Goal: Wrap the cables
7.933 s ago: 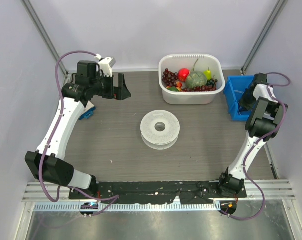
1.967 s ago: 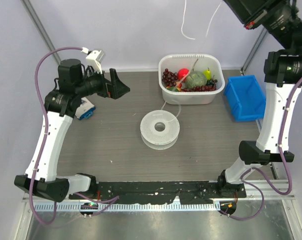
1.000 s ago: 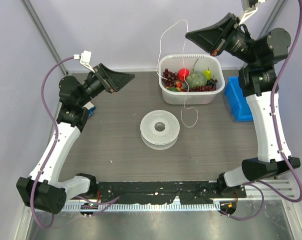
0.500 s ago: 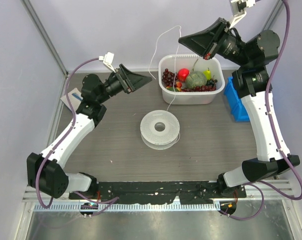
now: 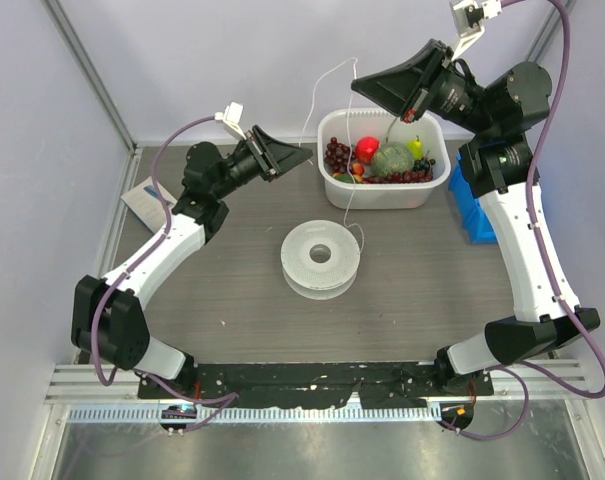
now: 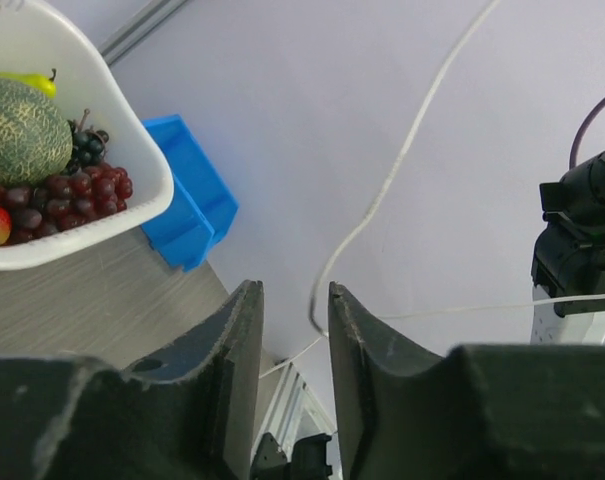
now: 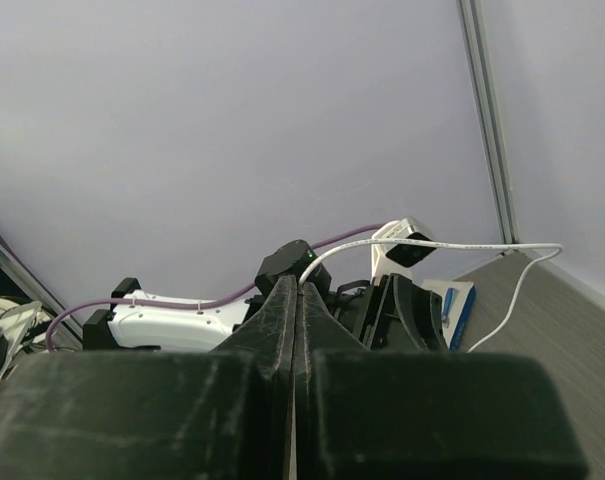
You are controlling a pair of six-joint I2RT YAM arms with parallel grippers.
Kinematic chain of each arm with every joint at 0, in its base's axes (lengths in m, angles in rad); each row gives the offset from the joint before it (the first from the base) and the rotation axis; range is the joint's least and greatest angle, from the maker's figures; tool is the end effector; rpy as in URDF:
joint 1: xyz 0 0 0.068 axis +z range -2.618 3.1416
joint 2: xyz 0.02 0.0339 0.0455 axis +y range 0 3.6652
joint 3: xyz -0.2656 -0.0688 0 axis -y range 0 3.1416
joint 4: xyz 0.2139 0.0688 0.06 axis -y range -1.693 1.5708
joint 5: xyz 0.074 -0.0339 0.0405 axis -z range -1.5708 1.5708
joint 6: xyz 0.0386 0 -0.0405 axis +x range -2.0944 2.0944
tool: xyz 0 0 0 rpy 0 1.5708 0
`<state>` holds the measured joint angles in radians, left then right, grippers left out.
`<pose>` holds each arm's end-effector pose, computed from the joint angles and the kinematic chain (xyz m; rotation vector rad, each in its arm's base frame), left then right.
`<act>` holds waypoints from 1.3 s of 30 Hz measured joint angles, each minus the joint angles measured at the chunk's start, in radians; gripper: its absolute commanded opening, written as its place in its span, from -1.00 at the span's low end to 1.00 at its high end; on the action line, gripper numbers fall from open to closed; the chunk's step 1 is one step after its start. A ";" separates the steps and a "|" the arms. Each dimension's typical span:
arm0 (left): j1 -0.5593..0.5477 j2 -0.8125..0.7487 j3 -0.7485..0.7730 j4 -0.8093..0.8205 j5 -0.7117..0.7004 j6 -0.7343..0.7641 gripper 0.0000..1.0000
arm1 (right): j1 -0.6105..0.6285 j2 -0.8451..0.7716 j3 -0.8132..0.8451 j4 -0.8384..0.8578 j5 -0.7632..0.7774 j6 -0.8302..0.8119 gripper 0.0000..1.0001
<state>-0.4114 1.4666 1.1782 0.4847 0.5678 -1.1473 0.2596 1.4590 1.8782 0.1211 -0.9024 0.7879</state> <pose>0.2841 -0.1466 0.3951 -0.0430 1.6323 -1.6369 0.2293 0.0922 0.5697 -0.5878 1.2369 1.3556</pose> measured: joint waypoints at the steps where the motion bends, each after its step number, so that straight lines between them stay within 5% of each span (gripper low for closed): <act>1: -0.001 0.000 0.000 0.004 0.000 -0.005 -0.51 | 0.000 0.000 -0.003 0.000 0.000 0.000 -0.99; 5: -0.003 0.000 0.000 0.032 0.001 -0.010 -0.98 | 0.001 0.000 -0.013 0.000 0.003 0.000 -0.99; 15: 0.076 -0.088 -0.031 -0.079 0.004 0.051 -1.00 | 0.002 -0.006 -0.072 -0.050 0.020 -0.052 -0.96; 19: 0.175 -0.194 -0.017 -0.326 -0.003 0.189 -1.00 | 0.003 -0.006 -0.098 -0.118 0.048 -0.113 -0.48; 23: 0.356 -0.295 0.011 -0.529 0.021 0.267 -1.00 | 0.025 0.029 -0.115 -0.167 0.052 -0.150 0.33; 29: 0.740 -0.315 0.224 -0.780 0.071 0.330 -1.00 | 0.070 0.070 -0.192 -0.292 0.060 -0.269 0.54; 34: 0.757 -0.303 0.484 -0.938 0.029 0.473 -1.00 | 0.071 0.068 -0.252 -0.423 0.132 -0.439 0.66; 39: 0.757 -0.312 0.575 -0.976 -0.033 0.555 -1.00 | 0.071 0.047 -0.359 -0.500 0.223 -0.590 0.68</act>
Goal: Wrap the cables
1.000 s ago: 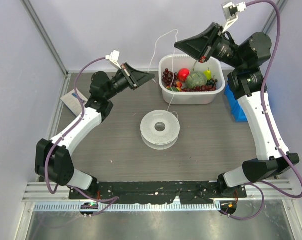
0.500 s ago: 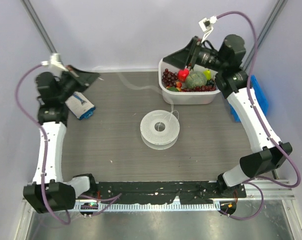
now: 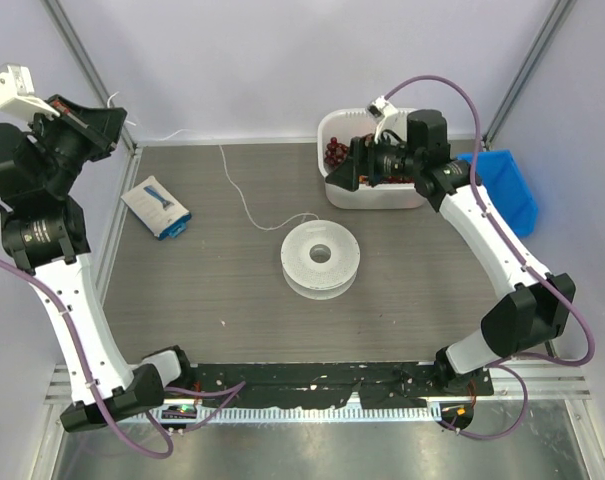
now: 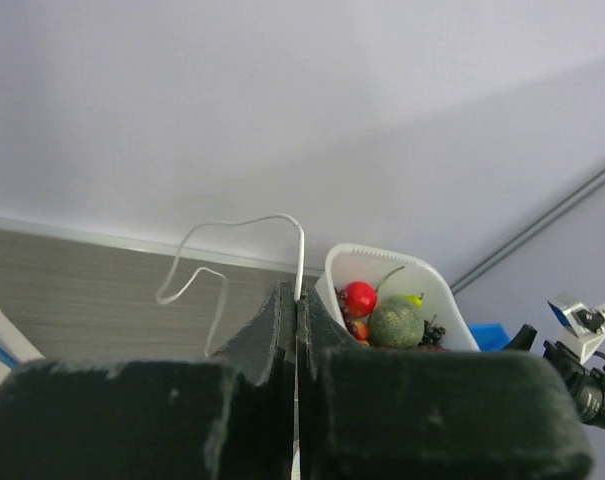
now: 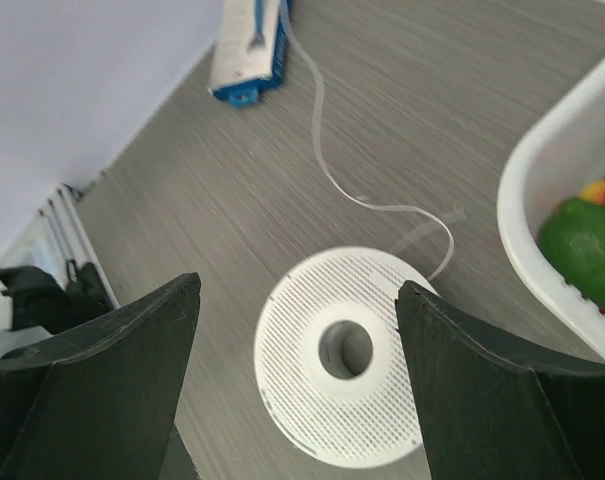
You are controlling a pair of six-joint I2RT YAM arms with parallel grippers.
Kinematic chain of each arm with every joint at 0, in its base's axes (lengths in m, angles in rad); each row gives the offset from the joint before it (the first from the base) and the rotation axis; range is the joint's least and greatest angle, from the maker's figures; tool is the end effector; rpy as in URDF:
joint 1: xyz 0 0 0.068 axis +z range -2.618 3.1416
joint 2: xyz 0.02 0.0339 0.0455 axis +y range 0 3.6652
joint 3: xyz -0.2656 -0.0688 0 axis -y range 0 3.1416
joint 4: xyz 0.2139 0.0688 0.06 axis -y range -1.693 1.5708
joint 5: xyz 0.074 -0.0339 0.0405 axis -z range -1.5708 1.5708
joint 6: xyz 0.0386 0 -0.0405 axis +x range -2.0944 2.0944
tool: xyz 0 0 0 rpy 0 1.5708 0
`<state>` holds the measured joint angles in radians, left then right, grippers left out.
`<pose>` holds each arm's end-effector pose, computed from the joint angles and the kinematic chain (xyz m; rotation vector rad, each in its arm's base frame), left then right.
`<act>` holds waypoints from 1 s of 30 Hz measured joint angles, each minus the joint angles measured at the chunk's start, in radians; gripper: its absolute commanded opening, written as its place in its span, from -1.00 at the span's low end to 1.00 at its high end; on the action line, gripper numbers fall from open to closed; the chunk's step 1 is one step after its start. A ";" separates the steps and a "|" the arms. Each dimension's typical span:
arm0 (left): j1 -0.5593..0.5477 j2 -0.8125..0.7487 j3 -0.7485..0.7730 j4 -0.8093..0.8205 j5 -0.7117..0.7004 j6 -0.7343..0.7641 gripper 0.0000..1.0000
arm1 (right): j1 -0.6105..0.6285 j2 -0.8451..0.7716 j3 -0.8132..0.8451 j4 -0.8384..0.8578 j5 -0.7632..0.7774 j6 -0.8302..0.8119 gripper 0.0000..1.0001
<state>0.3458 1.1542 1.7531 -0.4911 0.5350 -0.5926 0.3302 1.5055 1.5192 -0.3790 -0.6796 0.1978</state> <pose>0.1590 0.0364 0.5381 -0.2590 1.4836 -0.5893 0.2881 0.1244 0.4043 -0.5947 1.8901 1.0028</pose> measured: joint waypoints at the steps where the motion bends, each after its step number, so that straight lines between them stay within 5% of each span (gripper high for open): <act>1: 0.001 0.002 0.005 -0.009 -0.010 0.011 -1.00 | 0.000 -0.002 -0.017 -0.017 0.011 -0.032 0.69; 18: 0.002 -0.037 0.042 -0.047 -0.294 0.193 -1.00 | 0.156 0.125 -0.027 -0.129 0.168 -0.344 0.40; 30: 0.002 -0.092 -0.050 0.012 -0.225 0.184 -1.00 | 0.220 0.459 0.242 -0.154 0.257 -0.533 0.24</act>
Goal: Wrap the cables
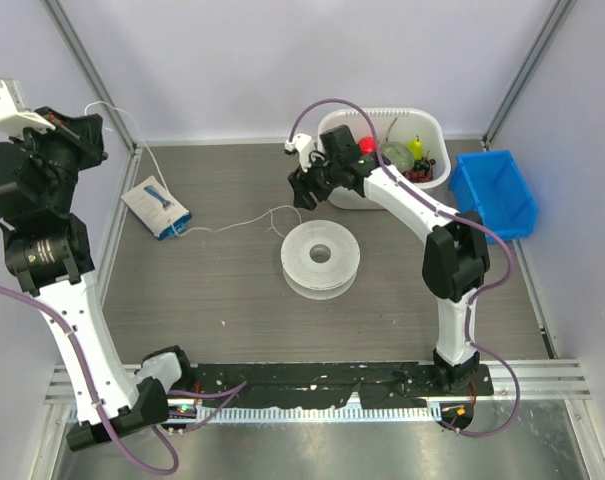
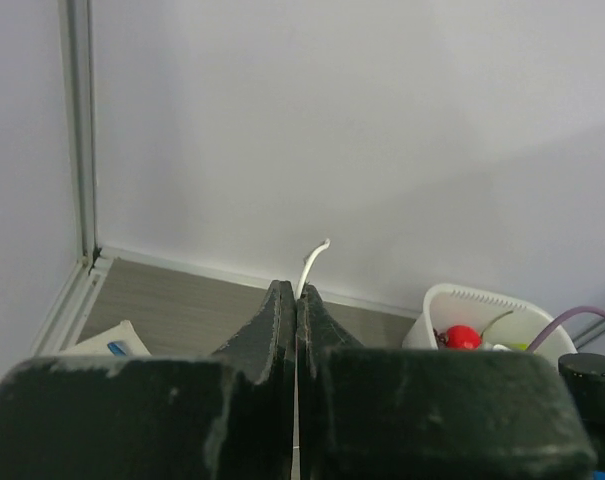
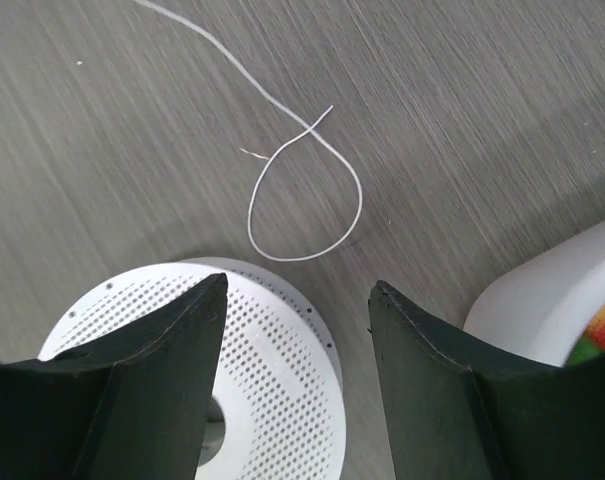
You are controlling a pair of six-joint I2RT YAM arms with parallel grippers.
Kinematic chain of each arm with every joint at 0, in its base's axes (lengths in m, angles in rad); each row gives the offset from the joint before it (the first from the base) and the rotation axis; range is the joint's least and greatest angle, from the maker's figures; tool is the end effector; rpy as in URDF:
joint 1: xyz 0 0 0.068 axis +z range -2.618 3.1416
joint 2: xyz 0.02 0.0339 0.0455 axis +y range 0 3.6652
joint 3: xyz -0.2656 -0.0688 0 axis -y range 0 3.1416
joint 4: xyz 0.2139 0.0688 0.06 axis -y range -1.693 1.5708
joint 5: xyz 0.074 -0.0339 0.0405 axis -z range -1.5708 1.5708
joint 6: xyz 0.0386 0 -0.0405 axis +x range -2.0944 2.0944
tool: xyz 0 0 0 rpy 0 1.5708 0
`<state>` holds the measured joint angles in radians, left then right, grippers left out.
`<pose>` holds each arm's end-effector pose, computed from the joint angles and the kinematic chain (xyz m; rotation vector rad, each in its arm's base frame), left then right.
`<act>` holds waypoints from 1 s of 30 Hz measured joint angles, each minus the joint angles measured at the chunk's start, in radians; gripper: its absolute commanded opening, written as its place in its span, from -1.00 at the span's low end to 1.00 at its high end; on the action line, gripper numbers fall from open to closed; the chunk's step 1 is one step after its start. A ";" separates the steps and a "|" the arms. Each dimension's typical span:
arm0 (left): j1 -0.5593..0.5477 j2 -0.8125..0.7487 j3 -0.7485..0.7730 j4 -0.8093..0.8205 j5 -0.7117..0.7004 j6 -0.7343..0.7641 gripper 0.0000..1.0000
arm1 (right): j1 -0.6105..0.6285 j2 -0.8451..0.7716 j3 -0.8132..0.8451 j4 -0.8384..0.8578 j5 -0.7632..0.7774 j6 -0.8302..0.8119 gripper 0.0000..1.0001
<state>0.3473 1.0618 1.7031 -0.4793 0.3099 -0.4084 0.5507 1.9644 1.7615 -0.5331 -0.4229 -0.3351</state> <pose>0.1313 0.0350 0.5393 -0.2770 1.3947 -0.2686 0.3534 0.2356 0.3011 -1.1781 1.9751 0.5978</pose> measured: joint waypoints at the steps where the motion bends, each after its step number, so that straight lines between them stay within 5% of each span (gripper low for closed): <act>1: 0.000 0.000 -0.010 0.003 0.006 -0.003 -1.00 | 0.003 0.023 0.016 -0.002 0.007 -0.006 0.20; 23: 0.000 0.009 -0.114 0.052 0.079 -0.033 -1.00 | 0.074 0.308 0.138 0.065 0.193 -0.048 0.29; 30: 0.000 0.009 -0.131 0.064 0.091 -0.041 -1.00 | 0.072 0.362 0.149 0.092 0.239 -0.068 -0.31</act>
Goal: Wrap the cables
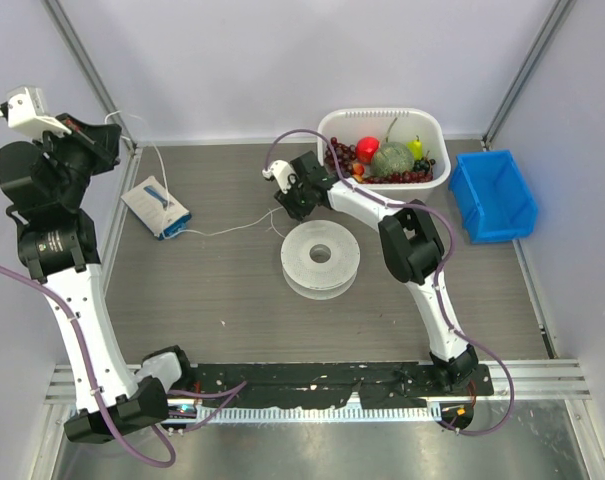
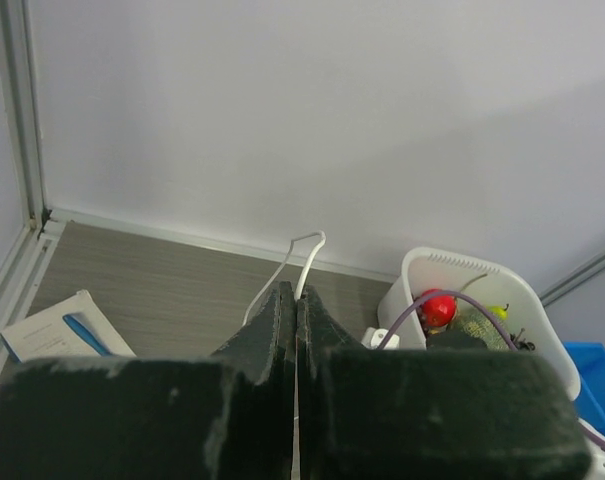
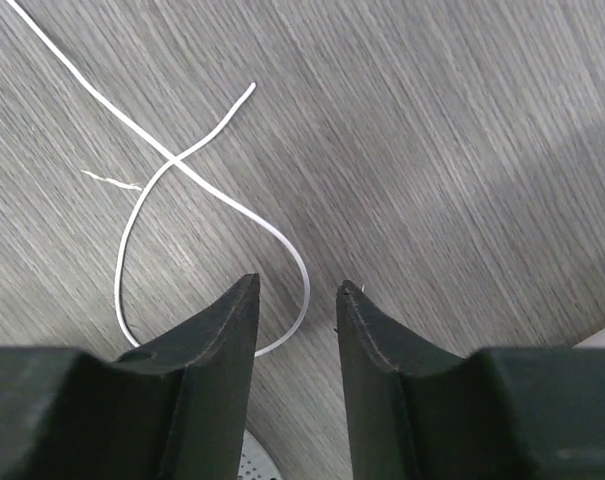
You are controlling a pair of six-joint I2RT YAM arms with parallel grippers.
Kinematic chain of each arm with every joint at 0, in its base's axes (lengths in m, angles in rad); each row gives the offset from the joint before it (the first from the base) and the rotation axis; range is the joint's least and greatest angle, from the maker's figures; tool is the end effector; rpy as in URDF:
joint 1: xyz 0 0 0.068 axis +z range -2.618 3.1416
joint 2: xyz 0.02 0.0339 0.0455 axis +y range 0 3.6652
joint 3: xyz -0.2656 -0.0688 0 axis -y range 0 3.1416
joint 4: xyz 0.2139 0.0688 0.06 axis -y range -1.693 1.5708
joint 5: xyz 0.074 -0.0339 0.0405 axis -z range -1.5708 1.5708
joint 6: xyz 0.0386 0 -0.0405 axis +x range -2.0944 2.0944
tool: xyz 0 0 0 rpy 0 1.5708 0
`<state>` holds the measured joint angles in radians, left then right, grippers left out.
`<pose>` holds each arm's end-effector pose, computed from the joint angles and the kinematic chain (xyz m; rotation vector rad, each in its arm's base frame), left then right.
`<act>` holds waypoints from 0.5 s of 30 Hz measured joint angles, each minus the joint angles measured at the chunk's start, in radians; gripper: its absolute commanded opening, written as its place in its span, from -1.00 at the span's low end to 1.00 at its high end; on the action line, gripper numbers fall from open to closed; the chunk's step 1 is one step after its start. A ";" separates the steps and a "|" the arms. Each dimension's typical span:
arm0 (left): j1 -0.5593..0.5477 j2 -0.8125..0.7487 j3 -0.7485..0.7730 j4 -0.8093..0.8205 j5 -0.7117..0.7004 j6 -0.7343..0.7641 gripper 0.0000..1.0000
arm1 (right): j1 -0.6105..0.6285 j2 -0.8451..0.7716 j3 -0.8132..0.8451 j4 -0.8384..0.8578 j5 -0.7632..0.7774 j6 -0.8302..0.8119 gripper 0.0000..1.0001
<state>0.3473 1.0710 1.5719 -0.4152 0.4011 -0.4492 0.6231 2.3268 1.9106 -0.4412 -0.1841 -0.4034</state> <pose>0.1562 0.0405 0.5113 -0.2696 1.4792 -0.3795 0.3981 0.2948 0.1905 -1.2676 2.0786 0.3227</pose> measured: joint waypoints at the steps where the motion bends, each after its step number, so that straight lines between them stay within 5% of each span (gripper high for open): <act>1: 0.000 0.000 -0.005 0.001 0.004 -0.006 -1.00 | 0.000 0.001 0.000 0.002 0.000 -0.002 -0.38; 4: 0.000 0.000 -0.018 0.000 0.014 -0.017 -1.00 | -0.001 0.001 0.005 0.016 -0.005 -0.008 -0.95; 15: 0.000 -0.006 -0.045 0.008 0.060 -0.042 -1.00 | -0.010 -0.091 0.005 0.014 0.021 -0.030 -0.99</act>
<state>0.3473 1.0649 1.5265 -0.4072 0.4606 -0.4911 0.6128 2.2356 1.9156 -0.4274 -0.1635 -0.4332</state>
